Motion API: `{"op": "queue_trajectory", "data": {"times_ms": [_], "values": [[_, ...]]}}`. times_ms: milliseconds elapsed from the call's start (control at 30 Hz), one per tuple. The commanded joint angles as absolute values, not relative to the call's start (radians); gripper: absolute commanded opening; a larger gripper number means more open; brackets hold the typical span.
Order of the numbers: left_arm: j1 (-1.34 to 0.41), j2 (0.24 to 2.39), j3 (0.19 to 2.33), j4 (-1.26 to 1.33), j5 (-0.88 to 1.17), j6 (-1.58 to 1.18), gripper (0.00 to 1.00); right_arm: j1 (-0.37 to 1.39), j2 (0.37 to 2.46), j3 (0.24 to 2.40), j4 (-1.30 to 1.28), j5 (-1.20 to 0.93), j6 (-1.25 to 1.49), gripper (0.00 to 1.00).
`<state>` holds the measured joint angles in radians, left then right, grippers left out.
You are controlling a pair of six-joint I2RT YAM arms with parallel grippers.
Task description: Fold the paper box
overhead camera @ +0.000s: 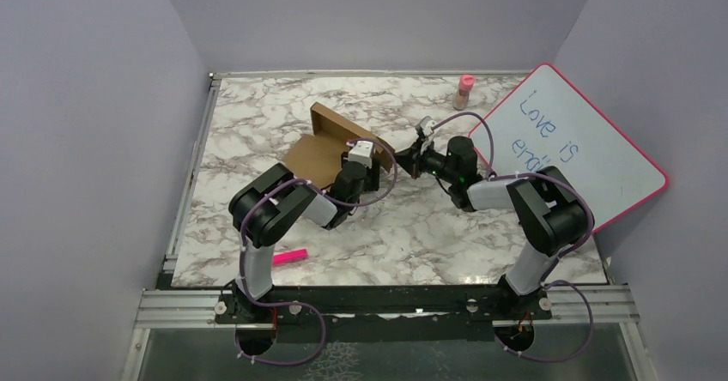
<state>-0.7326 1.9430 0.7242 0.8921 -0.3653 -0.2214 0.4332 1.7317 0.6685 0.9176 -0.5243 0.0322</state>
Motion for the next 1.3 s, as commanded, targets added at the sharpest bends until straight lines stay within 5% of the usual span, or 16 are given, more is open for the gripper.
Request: {"op": "queue_trajectory", "data": {"times_ms": [0, 333, 767, 1267], "values": [[-0.695, 1.913, 0.691, 0.934, -0.327, -0.275, 0.57, 0.439, 1.709, 0.662, 0.930, -0.538, 0.019, 0.03], [-0.629, 1.889, 0.653, 0.975, -0.206, -0.340, 0.53, 0.439, 1.713, 0.673, 0.905, -0.569, 0.011, 0.03], [-0.627, 1.851, 0.657, 0.973, -0.075, -0.300, 0.61, 0.440, 1.695, 0.695, 0.841, -0.652, -0.030, 0.03], [-0.627, 1.824, 0.587, 0.947, -0.140, -0.284, 0.61, 0.439, 1.693, 0.722, 0.756, -0.681, -0.082, 0.05]]}}
